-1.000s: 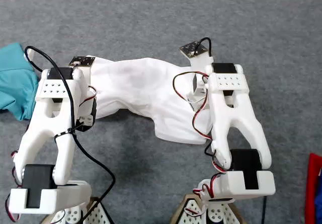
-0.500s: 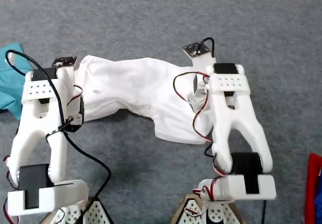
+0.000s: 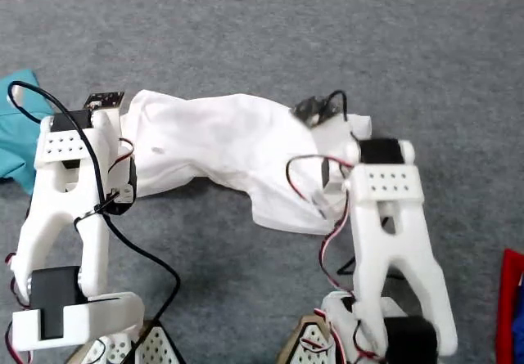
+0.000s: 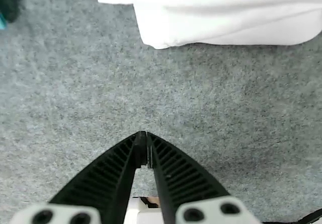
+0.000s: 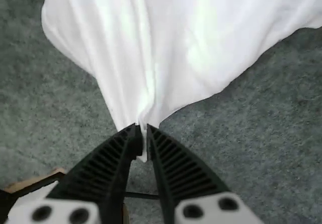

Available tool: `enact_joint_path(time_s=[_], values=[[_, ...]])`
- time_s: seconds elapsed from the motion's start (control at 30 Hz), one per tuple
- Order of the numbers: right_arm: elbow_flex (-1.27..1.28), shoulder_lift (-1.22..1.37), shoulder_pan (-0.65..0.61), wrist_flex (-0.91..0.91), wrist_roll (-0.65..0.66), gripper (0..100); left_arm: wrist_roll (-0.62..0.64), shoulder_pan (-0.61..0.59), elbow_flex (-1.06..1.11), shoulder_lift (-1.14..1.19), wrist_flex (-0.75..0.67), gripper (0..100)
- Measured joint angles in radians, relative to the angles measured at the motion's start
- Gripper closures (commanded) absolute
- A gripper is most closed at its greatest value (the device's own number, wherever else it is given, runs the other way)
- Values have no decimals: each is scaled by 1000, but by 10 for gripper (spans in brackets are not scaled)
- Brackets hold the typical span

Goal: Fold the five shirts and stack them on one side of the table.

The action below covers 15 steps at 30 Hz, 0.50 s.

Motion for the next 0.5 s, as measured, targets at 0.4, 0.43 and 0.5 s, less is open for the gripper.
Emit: enact_joint_path(time_s=[0.4,0.43,0.5], values=[[238,-250,0,-9,219,706,0,0,-5,0,0,981],[238,-276,0,6,238,687,0,0,-14,0,-3,981],[238,-328,0,34,270,689,0,0,-38,0,-14,981]])
